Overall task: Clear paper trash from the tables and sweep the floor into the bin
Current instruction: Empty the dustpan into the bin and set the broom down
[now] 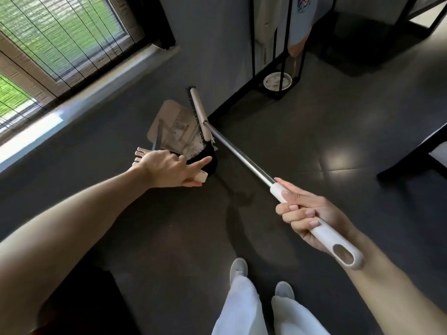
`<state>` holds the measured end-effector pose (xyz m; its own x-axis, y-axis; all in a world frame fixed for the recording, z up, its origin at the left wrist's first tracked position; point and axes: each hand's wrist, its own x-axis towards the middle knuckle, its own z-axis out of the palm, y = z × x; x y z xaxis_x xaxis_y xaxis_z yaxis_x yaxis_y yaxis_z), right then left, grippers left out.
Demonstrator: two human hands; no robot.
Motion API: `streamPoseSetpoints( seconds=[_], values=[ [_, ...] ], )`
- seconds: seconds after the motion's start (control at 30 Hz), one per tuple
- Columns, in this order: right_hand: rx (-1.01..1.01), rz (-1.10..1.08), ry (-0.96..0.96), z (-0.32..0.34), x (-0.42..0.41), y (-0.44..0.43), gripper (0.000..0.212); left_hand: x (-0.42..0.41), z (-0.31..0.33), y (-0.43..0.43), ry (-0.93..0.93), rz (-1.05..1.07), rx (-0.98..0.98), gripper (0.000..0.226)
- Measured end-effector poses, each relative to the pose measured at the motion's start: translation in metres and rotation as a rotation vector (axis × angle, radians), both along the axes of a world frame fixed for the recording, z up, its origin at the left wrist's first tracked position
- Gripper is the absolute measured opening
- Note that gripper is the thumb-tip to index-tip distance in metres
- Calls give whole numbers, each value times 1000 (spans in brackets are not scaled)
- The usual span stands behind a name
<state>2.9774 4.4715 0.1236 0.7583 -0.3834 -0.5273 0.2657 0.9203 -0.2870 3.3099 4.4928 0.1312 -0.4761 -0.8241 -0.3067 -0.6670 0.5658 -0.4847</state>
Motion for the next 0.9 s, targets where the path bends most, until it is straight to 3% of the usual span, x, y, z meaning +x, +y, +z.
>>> streamPoseSetpoints(
  seconds=[0.17,0.3,0.4,0.5,0.6,0.77,0.9],
  values=[
    [-21,1,-61,4,0,-11,46,8,20,2,48,-1,-133,84],
    [-21,-1,-82,3,3,-19,45,1,12,1,-10,11,-78,82],
    [6,-17,-91,-3,4,-19,45,-12,-12,3,52,-24,-125,70],
    [40,-40,-81,-13,4,-19,45,-23,-34,-1,132,58,-51,67],
    [90,-56,-85,-21,2,-20,39,-22,-30,-15,151,119,-28,66],
    [155,-81,-81,-28,-6,-23,30,4,-4,-27,193,25,-122,64],
    [157,-102,-60,-25,-12,-26,34,14,37,-34,268,109,-248,88]
  ],
)
